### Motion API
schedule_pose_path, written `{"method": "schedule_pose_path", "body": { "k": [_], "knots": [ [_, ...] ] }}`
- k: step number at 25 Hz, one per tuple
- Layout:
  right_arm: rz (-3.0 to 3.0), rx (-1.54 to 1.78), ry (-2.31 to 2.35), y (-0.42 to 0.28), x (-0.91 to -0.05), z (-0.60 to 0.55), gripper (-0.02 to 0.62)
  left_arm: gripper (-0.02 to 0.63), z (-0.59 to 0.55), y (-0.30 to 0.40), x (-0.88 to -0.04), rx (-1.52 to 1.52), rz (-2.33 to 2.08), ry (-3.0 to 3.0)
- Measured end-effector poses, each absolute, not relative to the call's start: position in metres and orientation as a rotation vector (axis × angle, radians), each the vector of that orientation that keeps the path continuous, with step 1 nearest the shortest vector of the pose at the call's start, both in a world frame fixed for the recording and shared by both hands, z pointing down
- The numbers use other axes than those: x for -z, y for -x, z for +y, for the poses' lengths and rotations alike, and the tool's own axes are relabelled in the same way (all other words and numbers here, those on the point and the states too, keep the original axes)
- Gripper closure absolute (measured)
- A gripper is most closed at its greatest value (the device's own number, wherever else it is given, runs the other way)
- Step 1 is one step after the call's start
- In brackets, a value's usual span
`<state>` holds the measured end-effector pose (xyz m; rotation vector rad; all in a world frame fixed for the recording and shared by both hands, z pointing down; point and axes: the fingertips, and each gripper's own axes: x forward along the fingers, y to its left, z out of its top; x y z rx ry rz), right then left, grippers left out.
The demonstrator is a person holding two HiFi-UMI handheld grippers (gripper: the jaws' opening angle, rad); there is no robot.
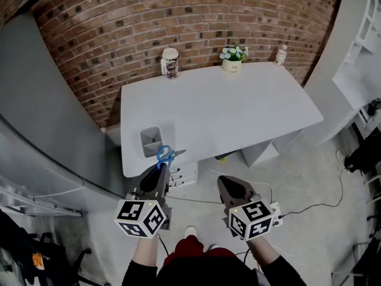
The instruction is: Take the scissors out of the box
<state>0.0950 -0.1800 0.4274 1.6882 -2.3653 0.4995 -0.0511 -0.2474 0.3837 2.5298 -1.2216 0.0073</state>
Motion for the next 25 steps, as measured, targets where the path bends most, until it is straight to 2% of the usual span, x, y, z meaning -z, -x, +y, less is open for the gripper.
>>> {"method": "schedule_pose_path", "body": {
  "k": [25],
  "knots": [
    [-2.220,-0.507,-1.955,-0.202,-0.417,-0.049,0.586,0.576,-0.131,-0.070,-0.376,-0.066,-0.960,-2.655]
  ]
}}
